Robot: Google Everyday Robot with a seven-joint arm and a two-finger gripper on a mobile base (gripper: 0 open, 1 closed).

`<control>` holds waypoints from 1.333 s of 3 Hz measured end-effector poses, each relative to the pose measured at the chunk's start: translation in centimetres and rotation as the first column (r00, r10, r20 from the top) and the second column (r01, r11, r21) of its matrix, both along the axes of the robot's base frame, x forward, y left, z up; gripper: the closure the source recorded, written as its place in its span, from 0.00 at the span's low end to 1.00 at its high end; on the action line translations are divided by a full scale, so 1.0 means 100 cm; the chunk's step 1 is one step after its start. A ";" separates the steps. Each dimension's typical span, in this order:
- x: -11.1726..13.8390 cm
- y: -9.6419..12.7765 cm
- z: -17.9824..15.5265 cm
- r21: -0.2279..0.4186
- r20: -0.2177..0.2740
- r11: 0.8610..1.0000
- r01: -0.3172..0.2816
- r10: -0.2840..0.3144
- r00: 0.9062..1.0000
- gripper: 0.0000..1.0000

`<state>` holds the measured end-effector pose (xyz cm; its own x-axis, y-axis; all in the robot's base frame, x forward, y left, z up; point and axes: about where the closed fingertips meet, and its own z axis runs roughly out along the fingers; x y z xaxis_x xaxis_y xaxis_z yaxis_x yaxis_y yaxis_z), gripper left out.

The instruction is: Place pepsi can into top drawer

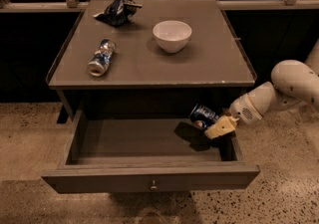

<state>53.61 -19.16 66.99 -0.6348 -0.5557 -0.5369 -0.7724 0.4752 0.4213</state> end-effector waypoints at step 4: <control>0.000 0.000 0.000 0.000 0.000 1.000 0.000 0.000 1.000 0.12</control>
Offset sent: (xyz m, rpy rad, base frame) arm 0.0000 0.0000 0.0000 0.0000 0.0000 0.0000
